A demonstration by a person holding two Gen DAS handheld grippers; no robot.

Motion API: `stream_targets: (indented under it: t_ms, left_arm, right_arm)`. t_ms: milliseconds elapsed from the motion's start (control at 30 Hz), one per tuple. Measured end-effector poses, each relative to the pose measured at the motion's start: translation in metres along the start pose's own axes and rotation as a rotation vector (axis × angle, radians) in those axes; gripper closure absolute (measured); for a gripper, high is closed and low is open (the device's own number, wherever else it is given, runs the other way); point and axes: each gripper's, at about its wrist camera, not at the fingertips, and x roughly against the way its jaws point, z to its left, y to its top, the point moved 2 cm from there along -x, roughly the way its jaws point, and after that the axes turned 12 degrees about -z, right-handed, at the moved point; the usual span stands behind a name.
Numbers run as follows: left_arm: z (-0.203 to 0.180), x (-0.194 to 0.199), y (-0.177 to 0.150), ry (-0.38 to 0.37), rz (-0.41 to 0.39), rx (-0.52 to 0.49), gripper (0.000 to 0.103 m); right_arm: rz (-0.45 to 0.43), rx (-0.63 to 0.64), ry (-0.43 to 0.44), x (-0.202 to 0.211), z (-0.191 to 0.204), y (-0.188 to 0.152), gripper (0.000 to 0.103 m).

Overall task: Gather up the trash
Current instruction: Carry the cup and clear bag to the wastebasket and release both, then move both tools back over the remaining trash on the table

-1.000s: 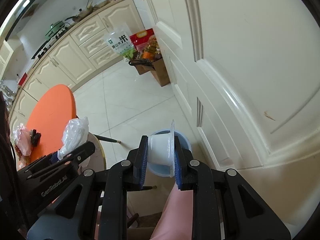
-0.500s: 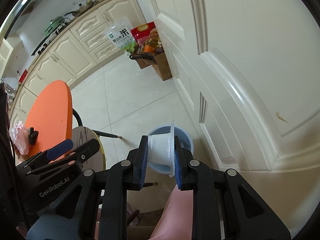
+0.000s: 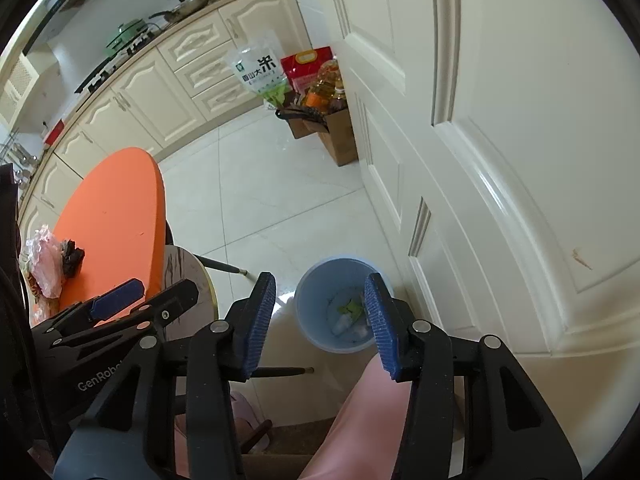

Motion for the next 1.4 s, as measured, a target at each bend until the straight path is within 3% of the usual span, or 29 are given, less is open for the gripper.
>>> stream_targets:
  t_ms: [367, 500, 633, 700, 1000, 1400]
  left_arm:
    - [0.002, 0.014, -0.004, -0.001, -0.01, 0.008, 0.035]
    - [0.004, 0.026, -0.009, 0.0, -0.023, 0.01, 0.035]
    - [0.006, 0.044, -0.017, 0.0, -0.046, 0.012, 0.034]
    - [0.007, 0.054, -0.021, 0.0, -0.062, 0.014, 0.033]
    - [0.025, 0.109, -0.052, 0.017, -0.138, 0.042, 0.029]
    - [0.097, 0.189, -0.1, 0.123, -0.231, 0.18, 0.019]
  right_arm:
    - [-0.017, 0.004, -0.003, 0.017, 0.003, -0.004, 0.056]
    - [-0.044, 0.011, -0.028, 0.03, 0.005, -0.007, 0.046]
    - [-0.07, 0.014, -0.022, 0.047, 0.009, -0.01, 0.043]
    - [-0.087, 0.019, -0.026, 0.054, 0.011, -0.012, 0.03]
    - [-0.184, 0.044, -0.019, 0.095, 0.035, -0.021, 0.009]
    - [-0.219, 0.153, 0.076, 0.126, 0.113, -0.05, 0.008]
